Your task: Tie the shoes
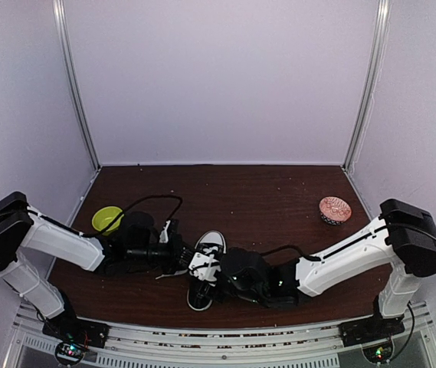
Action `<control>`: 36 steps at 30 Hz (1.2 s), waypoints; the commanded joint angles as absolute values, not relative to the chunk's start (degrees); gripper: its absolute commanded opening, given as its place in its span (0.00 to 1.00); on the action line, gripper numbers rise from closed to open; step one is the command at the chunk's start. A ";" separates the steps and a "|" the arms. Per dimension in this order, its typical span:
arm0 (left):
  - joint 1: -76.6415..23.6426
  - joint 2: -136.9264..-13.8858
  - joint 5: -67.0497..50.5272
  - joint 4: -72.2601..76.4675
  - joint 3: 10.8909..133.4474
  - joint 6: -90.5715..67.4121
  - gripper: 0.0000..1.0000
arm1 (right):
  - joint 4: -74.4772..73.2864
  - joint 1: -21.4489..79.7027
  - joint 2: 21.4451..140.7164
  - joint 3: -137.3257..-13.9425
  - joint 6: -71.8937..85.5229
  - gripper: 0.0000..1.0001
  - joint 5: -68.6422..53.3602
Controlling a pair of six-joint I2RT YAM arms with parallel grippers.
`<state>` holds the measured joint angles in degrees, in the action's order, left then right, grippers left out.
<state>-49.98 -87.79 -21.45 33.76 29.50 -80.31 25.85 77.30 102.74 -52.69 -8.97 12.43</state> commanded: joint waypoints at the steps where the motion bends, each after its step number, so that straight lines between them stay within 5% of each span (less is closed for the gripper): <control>1: -50.27 -86.73 -21.80 38.40 28.82 -81.48 0.00 | 29.01 77.88 104.83 -51.56 -17.44 0.56 15.24; 12: -50.45 -86.84 -21.58 38.93 28.79 -82.20 0.00 | 33.60 79.68 108.37 -52.18 -20.27 0.52 28.04; 36: -50.89 -87.10 -21.52 39.62 28.36 -82.87 0.00 | 35.67 81.30 110.45 -54.44 -18.29 0.01 34.91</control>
<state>-50.39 -87.74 -21.26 36.27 29.34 -82.70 35.46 81.03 110.06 -53.30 -20.10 32.53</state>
